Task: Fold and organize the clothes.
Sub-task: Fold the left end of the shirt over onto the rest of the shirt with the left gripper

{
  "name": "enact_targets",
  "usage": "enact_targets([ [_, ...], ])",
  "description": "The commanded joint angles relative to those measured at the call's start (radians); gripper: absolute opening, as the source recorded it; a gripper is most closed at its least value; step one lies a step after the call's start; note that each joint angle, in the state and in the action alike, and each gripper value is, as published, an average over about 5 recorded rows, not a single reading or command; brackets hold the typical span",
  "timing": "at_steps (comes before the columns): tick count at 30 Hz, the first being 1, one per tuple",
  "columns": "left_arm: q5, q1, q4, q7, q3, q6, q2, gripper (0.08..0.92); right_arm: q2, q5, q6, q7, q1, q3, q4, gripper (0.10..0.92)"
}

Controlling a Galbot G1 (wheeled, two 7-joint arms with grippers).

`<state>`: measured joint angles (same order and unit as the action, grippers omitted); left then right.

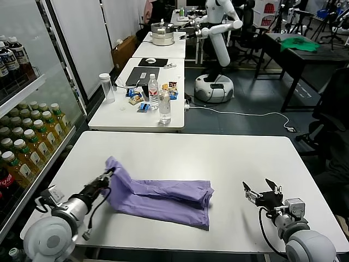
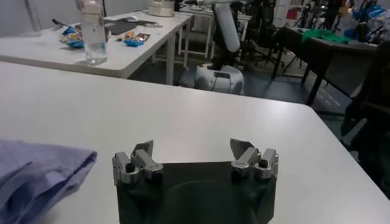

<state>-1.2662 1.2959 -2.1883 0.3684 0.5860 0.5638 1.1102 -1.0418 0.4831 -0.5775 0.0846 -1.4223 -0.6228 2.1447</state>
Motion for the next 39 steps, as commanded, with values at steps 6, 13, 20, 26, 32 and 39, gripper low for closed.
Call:
enact_targets([
  [6, -0.124, -0.088, -0.001, -0.008, -0.289, -0.011, 0.103, 0.121, 0.009, 0.003, 0.0, -0.001, 0.02, 0.006, -0.021, 0.823],
  [13, -0.05, -0.153, 0.089, -0.002, -0.411, -0.04, 0.156, 0.121, 0.001, -0.001, 0.0, -0.001, 0.036, 0.014, -0.04, 0.823],
  [20, 0.068, -0.183, 0.161, -0.019, -0.529, -0.078, 0.178, 0.121, -0.005, -0.002, 0.0, -0.002, 0.039, 0.013, -0.046, 0.823],
  [26, 0.105, -0.2, 0.209, -0.092, -0.546, -0.095, 0.185, 0.163, -0.01, 0.0, 0.0, -0.003, 0.055, 0.02, -0.066, 0.823],
  [32, 0.146, -0.174, 0.191, -0.163, -0.539, -0.104, 0.176, 0.333, -0.012, 0.008, 0.0, -0.008, 0.072, 0.027, -0.087, 0.823],
  [39, 0.2, -0.104, 0.109, -0.14, -0.4, -0.134, 0.118, 0.532, -0.017, 0.008, 0.0, -0.01, 0.088, 0.038, -0.087, 0.823],
])
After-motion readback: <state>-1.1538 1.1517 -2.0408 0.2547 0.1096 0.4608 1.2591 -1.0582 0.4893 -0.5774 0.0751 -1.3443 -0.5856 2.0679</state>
